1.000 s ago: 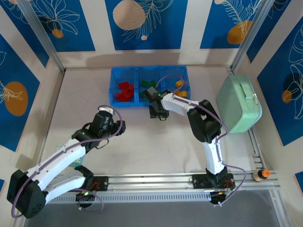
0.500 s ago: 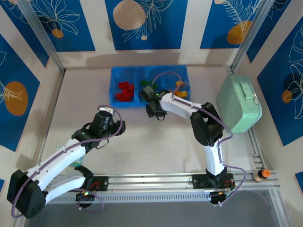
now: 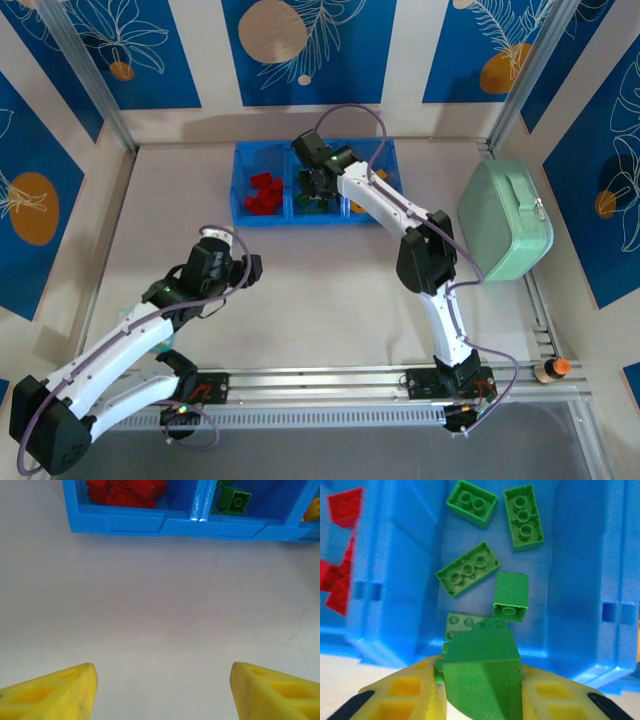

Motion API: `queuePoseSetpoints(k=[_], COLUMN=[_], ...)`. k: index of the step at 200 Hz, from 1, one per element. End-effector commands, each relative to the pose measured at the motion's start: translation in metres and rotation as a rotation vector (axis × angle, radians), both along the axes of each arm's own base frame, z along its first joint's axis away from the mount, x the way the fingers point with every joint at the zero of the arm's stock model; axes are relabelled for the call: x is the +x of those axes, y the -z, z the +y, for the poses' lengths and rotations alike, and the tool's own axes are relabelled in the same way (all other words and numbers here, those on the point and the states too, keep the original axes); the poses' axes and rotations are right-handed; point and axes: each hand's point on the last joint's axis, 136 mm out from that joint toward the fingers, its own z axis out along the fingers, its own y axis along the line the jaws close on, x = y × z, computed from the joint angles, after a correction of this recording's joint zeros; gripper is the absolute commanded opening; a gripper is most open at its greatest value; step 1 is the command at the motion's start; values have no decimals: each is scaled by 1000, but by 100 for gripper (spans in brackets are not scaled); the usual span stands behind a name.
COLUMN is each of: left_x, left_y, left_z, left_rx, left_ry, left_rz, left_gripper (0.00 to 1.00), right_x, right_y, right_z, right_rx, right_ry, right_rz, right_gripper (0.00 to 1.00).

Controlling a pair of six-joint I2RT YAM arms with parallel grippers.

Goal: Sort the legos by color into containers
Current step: Place the lego in the container.

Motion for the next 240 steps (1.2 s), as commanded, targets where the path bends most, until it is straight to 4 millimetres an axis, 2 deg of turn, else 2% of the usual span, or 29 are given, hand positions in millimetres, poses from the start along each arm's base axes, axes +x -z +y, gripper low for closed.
queuePoseSetpoints(k=[1,38,80,96,112,166,191,240], left_x=[-4,-4,-2,-3,-4,-4,-2,4], left_y=[5,5,4,4,3,0,-7,-23], left_z=[9,9,7,8,10,13,16,21], left_rx=[20,23,21,24,26,34,50,83], left_ry=[-23,-23,-20,-21,-24,-30,-35,-50], left_rz=[10,11,9,10,6,-3,-30,-92], left_gripper=[71,71,71,71,71,71,72,75], right_x=[-1,11,20,20,18,3,-8,-32], right_y=[13,10,16,19,18,-4,-21,-53], right_z=[-12,-22,-34,-39,-38,-33,-31,-48], right_rx=[-71,-80,-101,-114,-117,-71,-45,-13], right_ry=[-6,18,28,37,31,14,-12,-19], right_rz=[56,52,51,62,57,-2,-48,-129], right_gripper=[34,35,39,47,60,63,67,75])
